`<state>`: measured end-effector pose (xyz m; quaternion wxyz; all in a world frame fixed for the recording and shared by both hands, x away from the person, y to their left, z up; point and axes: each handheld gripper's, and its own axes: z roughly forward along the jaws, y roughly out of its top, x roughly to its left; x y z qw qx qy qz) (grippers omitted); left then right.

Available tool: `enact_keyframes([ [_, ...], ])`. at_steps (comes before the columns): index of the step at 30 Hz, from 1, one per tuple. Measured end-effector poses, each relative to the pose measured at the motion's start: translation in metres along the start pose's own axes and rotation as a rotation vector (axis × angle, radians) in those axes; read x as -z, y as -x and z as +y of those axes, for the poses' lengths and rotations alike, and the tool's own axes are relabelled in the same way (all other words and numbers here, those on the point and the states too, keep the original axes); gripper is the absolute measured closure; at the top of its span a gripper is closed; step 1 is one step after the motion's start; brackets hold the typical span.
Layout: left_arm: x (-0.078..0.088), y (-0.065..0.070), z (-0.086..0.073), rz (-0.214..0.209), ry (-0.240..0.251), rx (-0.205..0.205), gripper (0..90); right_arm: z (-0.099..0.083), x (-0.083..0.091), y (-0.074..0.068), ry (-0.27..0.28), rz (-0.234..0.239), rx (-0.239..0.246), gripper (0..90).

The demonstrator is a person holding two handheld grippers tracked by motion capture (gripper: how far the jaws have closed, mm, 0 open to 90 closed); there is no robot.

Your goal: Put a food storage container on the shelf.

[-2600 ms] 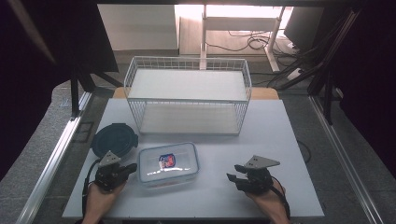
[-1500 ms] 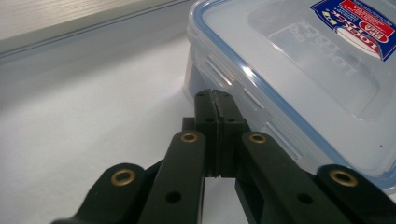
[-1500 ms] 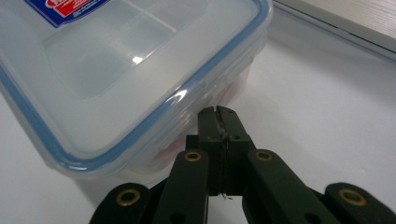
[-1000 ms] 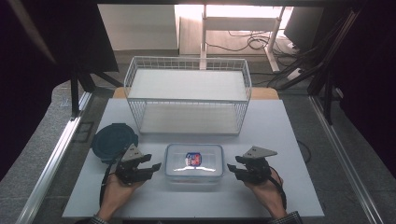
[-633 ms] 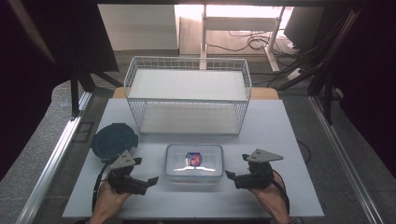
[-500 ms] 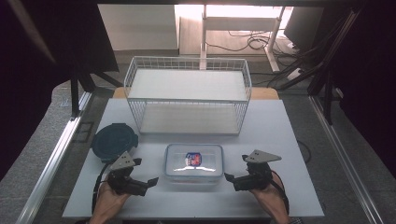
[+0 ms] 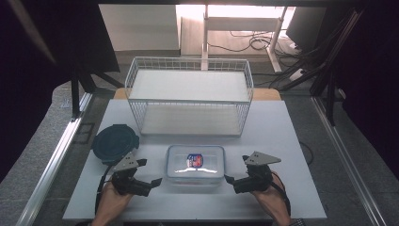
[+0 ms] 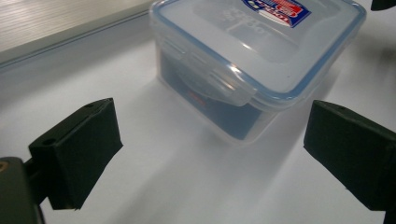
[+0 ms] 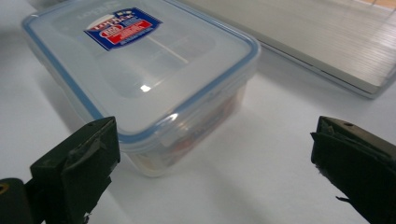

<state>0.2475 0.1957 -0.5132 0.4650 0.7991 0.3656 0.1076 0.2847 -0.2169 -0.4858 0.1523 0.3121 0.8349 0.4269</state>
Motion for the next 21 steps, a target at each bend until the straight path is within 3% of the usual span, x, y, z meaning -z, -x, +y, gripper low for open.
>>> enact_keyframes([
  [3, -0.003, 0.003, 0.004, -0.011, -0.013, -0.008, 4.5, 0.003, -0.001, -0.002, 0.002, 0.005, -0.008, 1.4],
  [9, -0.013, 0.0, 0.018, -0.045, -0.018, 0.066, 3.4, 0.011, -0.009, -0.002, -0.02, -0.008, -0.087, 0.0],
  [15, -0.026, -0.005, 0.033, -0.072, -0.053, 0.1, 2.1, 0.02, -0.017, 0.003, -0.053, 0.046, -0.142, 0.0],
  [16, -0.03, -0.009, 0.037, -0.085, -0.059, 0.117, 2.2, 0.024, -0.021, 0.005, -0.068, 0.079, -0.166, 0.2],
  [19, -0.036, -0.012, 0.041, -0.095, -0.071, 0.126, 2.5, 0.027, -0.025, 0.006, -0.084, 0.106, -0.179, 1.7],
  [21, -0.043, -0.015, 0.046, -0.109, -0.084, 0.136, 2.1, 0.031, -0.035, 0.008, -0.118, 0.128, -0.199, 2.7],
])
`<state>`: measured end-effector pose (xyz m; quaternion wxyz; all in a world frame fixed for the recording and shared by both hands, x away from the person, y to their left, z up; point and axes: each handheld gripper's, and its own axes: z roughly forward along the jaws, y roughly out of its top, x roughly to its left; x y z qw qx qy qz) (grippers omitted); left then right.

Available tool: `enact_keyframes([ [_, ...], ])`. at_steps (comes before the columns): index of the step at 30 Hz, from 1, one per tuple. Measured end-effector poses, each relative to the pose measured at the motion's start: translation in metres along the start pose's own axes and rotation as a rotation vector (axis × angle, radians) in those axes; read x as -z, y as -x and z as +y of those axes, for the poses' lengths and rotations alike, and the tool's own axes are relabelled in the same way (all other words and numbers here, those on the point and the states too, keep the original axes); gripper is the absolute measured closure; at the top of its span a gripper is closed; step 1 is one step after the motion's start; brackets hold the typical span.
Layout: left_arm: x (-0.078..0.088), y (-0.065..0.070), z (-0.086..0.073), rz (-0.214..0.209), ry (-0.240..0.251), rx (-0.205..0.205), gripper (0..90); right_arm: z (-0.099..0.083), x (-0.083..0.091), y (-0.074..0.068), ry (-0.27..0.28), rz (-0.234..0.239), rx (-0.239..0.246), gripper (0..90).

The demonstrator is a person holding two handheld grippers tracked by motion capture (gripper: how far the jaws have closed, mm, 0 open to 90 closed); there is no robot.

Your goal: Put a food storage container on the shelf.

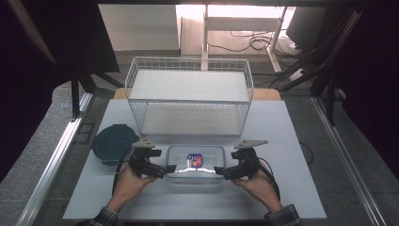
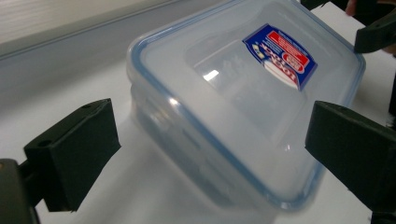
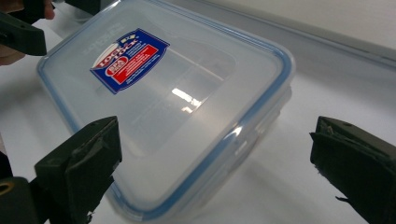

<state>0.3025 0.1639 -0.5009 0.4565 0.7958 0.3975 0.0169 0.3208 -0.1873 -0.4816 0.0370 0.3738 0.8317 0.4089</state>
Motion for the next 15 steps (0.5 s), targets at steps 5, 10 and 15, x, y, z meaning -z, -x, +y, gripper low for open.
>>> enact_keyframes([
  [5, -0.021, -0.008, 0.008, -0.057, -0.069, 0.041, 0.0, 0.006, -0.015, 0.005, -0.052, 0.046, -0.032, 2.6],
  [10, -0.024, -0.012, 0.002, -0.146, -0.089, 0.097, 1.0, 0.004, -0.021, 0.011, -0.094, 0.143, -0.1, 5.0],
  [15, -0.015, -0.012, -0.006, -0.173, -0.09, 0.138, 10.0, 0.001, -0.019, 0.013, -0.109, 0.185, -0.141, 12.6],
])
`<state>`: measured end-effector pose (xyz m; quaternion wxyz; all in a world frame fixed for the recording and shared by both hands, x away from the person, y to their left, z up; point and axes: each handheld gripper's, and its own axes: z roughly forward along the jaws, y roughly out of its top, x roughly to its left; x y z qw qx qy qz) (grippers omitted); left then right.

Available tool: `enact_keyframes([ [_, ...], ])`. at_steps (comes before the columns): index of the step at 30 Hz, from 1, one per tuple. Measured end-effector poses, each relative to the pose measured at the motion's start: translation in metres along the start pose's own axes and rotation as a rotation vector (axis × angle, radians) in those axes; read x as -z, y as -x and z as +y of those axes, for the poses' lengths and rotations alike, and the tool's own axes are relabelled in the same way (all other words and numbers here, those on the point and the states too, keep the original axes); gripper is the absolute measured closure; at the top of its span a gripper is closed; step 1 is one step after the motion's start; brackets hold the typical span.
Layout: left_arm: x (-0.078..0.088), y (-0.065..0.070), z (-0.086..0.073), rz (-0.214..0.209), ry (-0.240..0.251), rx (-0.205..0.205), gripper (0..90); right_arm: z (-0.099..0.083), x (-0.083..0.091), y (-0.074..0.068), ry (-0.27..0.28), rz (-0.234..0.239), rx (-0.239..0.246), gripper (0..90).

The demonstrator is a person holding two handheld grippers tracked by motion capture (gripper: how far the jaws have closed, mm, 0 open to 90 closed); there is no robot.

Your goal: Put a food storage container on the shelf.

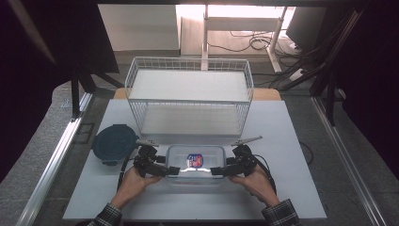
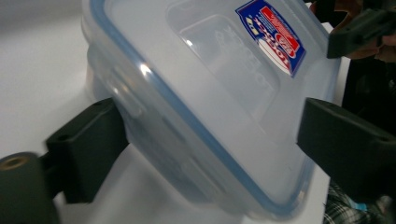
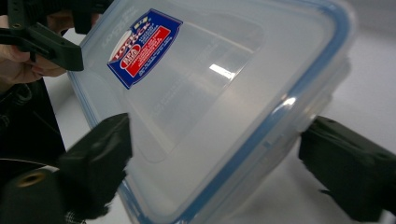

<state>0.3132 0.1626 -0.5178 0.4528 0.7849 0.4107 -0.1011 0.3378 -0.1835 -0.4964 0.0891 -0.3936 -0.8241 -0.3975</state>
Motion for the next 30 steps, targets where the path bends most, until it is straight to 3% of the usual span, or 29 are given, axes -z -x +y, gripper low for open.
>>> enact_keyframes([
  [3, 0.007, 0.0, -0.002, -0.012, 0.024, 0.038, 20.0, -0.002, 0.007, 0.0, 0.019, 0.0, -0.021, 22.2],
  [4, 0.013, 0.0, -0.005, -0.022, 0.047, 0.052, 28.9, -0.004, 0.014, 0.001, 0.048, 0.014, -0.04, 31.6],
  [6, 0.018, 0.002, -0.008, -0.03, 0.068, 0.058, 36.3, -0.008, 0.02, 0.002, 0.076, 0.036, -0.062, 39.7],
  [7, 0.018, 0.002, -0.008, -0.03, 0.068, 0.058, 39.0, -0.008, 0.02, 0.002, 0.076, 0.036, -0.062, 39.7],
  [8, 0.022, 0.003, -0.011, -0.034, 0.083, 0.058, 43.1, -0.012, 0.026, 0.001, 0.099, 0.048, -0.083, 46.7],
  [10, 0.027, 0.007, -0.018, -0.049, 0.111, 0.053, 47.3, -0.016, 0.03, -0.003, 0.104, 0.052, -0.084, 49.6],
  [16, 0.03, 0.016, -0.022, -0.021, 0.119, 0.03, 49.0, -0.022, 0.034, -0.012, 0.109, 0.031, -0.073, 49.6],
  [18, 0.03, 0.018, -0.025, -0.016, 0.129, 0.042, 49.1, -0.025, 0.031, -0.011, 0.09, 0.044, -0.093, 47.8],
  [21, 0.031, 0.018, -0.027, -0.022, 0.132, 0.047, 49.7, -0.028, 0.03, -0.009, 0.104, 0.064, -0.118, 49.2],
  [26, 0.031, 0.018, -0.03, -0.032, 0.14, 0.056, 49.6, -0.029, 0.033, -0.008, 0.103, 0.085, -0.117, 52.2],
  [30, 0.024, 0.017, -0.033, -0.037, 0.1, 0.066, 43.8, -0.03, 0.034, -0.008, 0.097, 0.086, -0.114, 52.3],
])
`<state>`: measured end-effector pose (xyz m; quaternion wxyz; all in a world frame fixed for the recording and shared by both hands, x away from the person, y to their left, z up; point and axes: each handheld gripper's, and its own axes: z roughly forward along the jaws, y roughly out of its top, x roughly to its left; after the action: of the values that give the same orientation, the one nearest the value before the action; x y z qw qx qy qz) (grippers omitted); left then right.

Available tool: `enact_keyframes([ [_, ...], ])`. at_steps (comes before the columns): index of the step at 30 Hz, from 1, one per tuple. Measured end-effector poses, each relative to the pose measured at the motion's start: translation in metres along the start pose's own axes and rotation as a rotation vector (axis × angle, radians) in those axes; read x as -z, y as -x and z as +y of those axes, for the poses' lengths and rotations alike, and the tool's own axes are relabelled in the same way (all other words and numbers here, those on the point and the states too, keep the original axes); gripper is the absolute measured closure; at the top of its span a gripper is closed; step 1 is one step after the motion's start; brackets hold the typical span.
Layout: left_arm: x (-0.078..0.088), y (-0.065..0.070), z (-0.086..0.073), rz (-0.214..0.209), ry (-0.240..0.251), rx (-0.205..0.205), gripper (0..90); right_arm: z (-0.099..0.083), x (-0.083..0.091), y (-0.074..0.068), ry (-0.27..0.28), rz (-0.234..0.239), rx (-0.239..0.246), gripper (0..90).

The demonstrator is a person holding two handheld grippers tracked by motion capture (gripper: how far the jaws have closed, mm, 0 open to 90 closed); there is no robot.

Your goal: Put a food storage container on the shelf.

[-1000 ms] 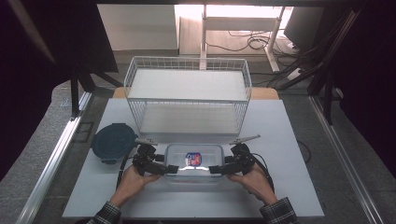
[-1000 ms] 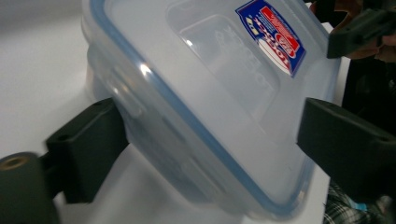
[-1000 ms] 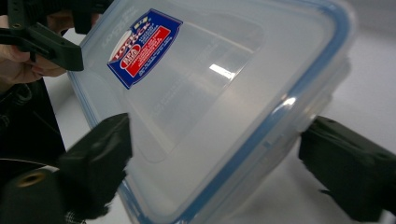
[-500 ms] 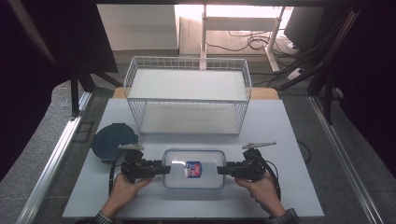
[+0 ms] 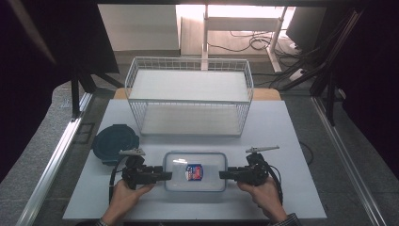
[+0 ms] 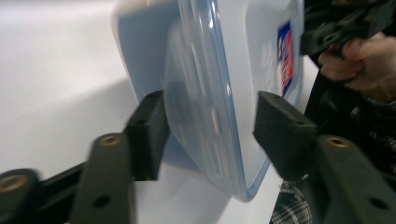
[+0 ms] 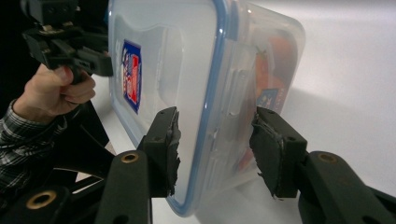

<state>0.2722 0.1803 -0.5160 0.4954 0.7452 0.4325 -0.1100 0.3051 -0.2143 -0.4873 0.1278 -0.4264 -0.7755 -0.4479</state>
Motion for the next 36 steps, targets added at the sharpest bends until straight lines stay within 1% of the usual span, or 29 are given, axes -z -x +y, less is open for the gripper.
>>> enact_keyframes([
  [1, 0.0, 0.0, -0.001, 0.003, 0.017, 0.005, 43.8, -0.001, 0.0, 0.0, -0.001, 0.002, 0.0, 52.2],
  [3, 0.001, 0.0, 0.001, -0.001, 0.008, 0.017, 45.5, -0.001, 0.001, 0.0, -0.003, 0.001, 0.004, 52.2],
  [5, 0.003, -0.003, 0.001, -0.028, 0.014, 0.045, 47.9, -0.001, 0.001, -0.002, -0.008, -0.008, 0.02, 51.8],
  [6, 0.004, -0.006, 0.0, -0.045, 0.019, 0.063, 50.3, -0.002, 0.0, -0.004, -0.004, -0.023, 0.028, 51.3],
  [7, 0.004, -0.007, 0.0, -0.056, 0.023, 0.075, 50.3, -0.002, 0.0, -0.004, -0.004, -0.023, 0.028, 50.2],
  [8, 0.004, -0.008, 0.0, -0.058, 0.023, 0.08, 50.6, -0.003, -0.002, -0.005, 0.01, -0.036, 0.025, 49.0],
  [10, 0.004, -0.007, 0.001, -0.054, 0.021, 0.083, 50.7, -0.003, -0.002, -0.006, 0.011, -0.042, 0.022, 49.5],
  [11, 0.005, -0.006, 0.001, -0.048, 0.022, 0.08, 50.7, -0.003, -0.002, -0.006, 0.011, -0.042, 0.022, 49.5],
  [12, 0.006, -0.004, 0.002, -0.031, 0.041, 0.075, 51.8, -0.003, -0.002, -0.007, 0.027, -0.044, 0.003, 52.1],
  [13, 0.006, -0.004, 0.002, -0.031, 0.041, 0.075, 52.1, -0.003, -0.002, -0.007, 0.027, -0.044, 0.003, 52.1],
  [14, 0.008, -0.002, 0.003, -0.014, 0.051, 0.06, 52.1, -0.003, -0.001, -0.008, 0.035, -0.047, 0.002, 52.2],
  [15, 0.009, -0.002, 0.004, -0.008, 0.065, 0.065, 51.9, -0.002, -0.002, -0.01, 0.036, -0.062, 0.016, 52.2],
  [17, 0.013, -0.001, 0.006, -0.001, 0.1, 0.069, 51.9, -0.001, -0.004, -0.011, 0.034, -0.054, 0.007, 52.4],
  [18, 0.016, 0.0, 0.009, 0.008, 0.106, 0.058, 52.0, 0.0, -0.006, -0.011, 0.037, -0.044, 0.007, 52.4],
  [19, 0.016, 0.0, 0.009, 0.008, 0.106, 0.058, 52.0, 0.0, -0.006, -0.011, 0.037, -0.044, 0.007, 52.4],
  [20, 0.018, 0.001, 0.01, 0.006, 0.112, 0.054, 52.0, 0.003, -0.004, -0.015, 0.051, -0.048, 0.027, 52.4],
  [21, 0.018, 0.001, 0.01, 0.006, 0.112, 0.054, 52.0, 0.003, -0.004, -0.015, 0.051, -0.048, 0.027, 52.4],
  [22, 0.019, 0.003, 0.013, 0.001, 0.112, 0.045, 52.0, 0.007, -0.001, -0.018, 0.067, -0.062, 0.056, 52.3],
  [24, 0.02, 0.005, 0.015, -0.002, 0.113, 0.038, 52.1, 0.009, 0.001, -0.019, 0.074, -0.064, 0.062, 52.3],
  [25, 0.021, 0.007, 0.018, -0.002, 0.108, 0.023, 52.3, 0.016, 0.007, -0.021, 0.106, -0.068, 0.085, 52.2],
  [26, 0.023, 0.012, 0.023, 0.0, 0.101, 0.001, 52.4, 0.018, 0.009, -0.022, 0.114, -0.066, 0.088, 52.2],
  [27, 0.023, 0.012, 0.023, 0.0, 0.101, 0.001, 52.6, 0.018, 0.009, -0.022, 0.114, -0.066, 0.088, 52.2],
  [28, 0.025, 0.017, 0.028, 0.001, 0.093, -0.019, 52.7, 0.021, 0.014, -0.024, 0.128, -0.062, 0.099, 52.1],
  [29, 0.025, 0.017, 0.028, 0.001, 0.093, -0.019, 52.9, 0.021, 0.014, -0.024, 0.128, -0.062, 0.099, 52.1],
  [30, 0.028, 0.02, 0.033, 0.007, 0.094, -0.034, 52.9, 0.025, 0.018, -0.025, 0.134, -0.056, 0.106, 52.1],
  [32, 0.03, 0.022, 0.036, 0.009, 0.098, -0.037, 52.9, 0.027, 0.019, -0.026, 0.136, -0.057, 0.11, 52.1],
  [34, 0.033, 0.024, 0.041, 0.009, 0.106, -0.044, 52.9, 0.037, 0.023, -0.031, 0.144, -0.062, 0.133, 52.1],
  [35, 0.035, 0.024, 0.044, 0.008, 0.111, -0.048, 52.9, 0.037, 0.023, -0.031, 0.144, -0.062, 0.133, 52.1],
  [36, 0.037, 0.025, 0.048, 0.007, 0.117, -0.054, 52.9, 0.041, 0.025, -0.033, 0.148, -0.065, 0.143, 52.1],
])
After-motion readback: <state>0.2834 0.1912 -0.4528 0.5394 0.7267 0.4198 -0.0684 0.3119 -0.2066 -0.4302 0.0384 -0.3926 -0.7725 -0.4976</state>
